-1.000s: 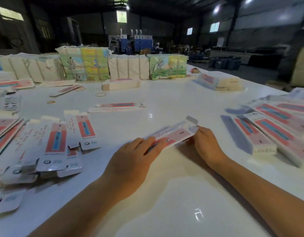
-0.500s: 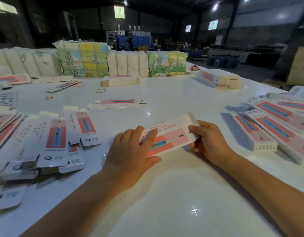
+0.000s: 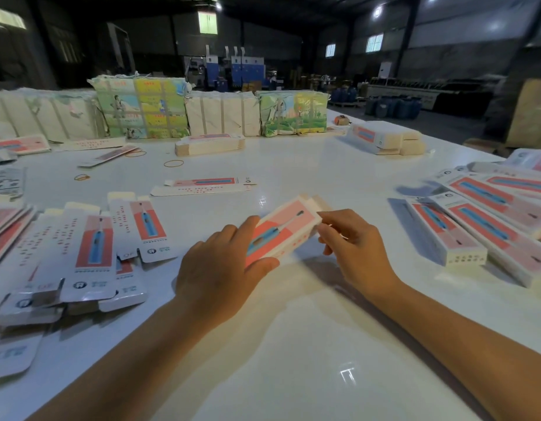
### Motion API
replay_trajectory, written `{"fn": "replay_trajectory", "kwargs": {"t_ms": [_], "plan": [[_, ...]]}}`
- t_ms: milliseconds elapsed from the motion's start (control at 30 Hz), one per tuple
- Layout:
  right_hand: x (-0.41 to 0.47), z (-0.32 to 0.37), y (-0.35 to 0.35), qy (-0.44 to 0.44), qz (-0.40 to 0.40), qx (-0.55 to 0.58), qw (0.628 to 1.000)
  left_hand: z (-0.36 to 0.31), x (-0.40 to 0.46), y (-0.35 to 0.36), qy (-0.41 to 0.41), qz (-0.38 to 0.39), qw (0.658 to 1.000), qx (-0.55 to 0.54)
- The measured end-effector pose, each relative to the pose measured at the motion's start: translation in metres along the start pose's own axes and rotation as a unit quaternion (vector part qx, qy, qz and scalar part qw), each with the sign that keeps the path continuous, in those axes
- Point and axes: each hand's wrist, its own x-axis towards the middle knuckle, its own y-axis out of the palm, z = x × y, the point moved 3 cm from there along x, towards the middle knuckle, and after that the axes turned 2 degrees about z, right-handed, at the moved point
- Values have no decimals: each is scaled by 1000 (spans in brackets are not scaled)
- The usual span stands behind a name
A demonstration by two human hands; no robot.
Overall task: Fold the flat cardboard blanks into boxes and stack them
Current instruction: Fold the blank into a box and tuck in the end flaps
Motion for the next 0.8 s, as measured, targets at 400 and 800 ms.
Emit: {"fn": "replay_trajectory", "kwargs": {"t_ms": [400, 800], "plan": [[-1, -5, 4, 127, 66, -6, 990, -15, -4, -9, 101, -33, 990, 88], [-1, -2, 6, 11, 56, -85, 995, -13, -6, -7, 121, -42, 987, 95]]}}
